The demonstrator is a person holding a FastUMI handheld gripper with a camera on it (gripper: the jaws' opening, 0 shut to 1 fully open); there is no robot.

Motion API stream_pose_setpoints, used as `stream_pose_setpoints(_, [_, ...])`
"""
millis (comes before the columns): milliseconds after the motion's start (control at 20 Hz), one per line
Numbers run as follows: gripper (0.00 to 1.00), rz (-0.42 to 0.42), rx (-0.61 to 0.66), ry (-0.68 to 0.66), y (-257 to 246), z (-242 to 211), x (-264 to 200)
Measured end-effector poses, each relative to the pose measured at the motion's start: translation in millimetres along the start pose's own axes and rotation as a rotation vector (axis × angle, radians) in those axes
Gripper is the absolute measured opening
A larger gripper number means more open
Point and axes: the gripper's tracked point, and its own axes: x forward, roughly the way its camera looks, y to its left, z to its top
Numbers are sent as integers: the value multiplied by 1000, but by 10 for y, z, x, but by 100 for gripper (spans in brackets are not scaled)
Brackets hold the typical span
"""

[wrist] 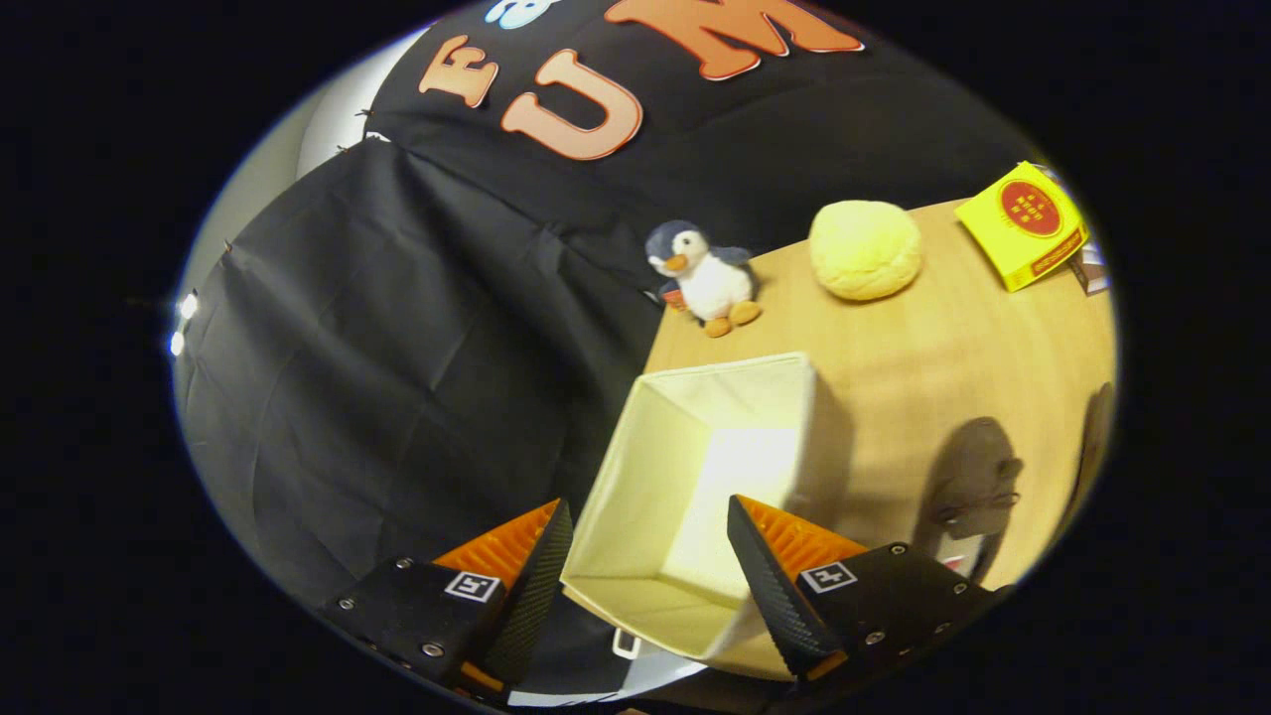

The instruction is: Open the storage box then place both shoes into the box .Put the left shoe in first, then the right shoe, with the right side of both shoes facing outward in a uniform manner.

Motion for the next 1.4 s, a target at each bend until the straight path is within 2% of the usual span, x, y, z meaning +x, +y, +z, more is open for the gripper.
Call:
stream_pose_setpoints(450, [97,-370,-115,39,-1565,-411,-442])
stream_pose_setpoints(650, [96,-447,-117,69,-1981,-593,-414])
stream_pose_setpoints(750, [92,-477,-117,80,-2166,-656,-355])
stream_pose_setpoints(850, [87,-517,-130,95,-2313,-707,-430])
stream_pose_setpoints(1000, [74,-555,-141,82,-2475,-676,-209])
stream_pose_setpoints(1150, [64,-554,-122,80,-2536,-674,-171])
stream_pose_setpoints(1250, [49,-530,-95,127,-2531,-788,-73])
stream_pose_setpoints(1400, [22,-538,-39,115,-2532,-777,-38])
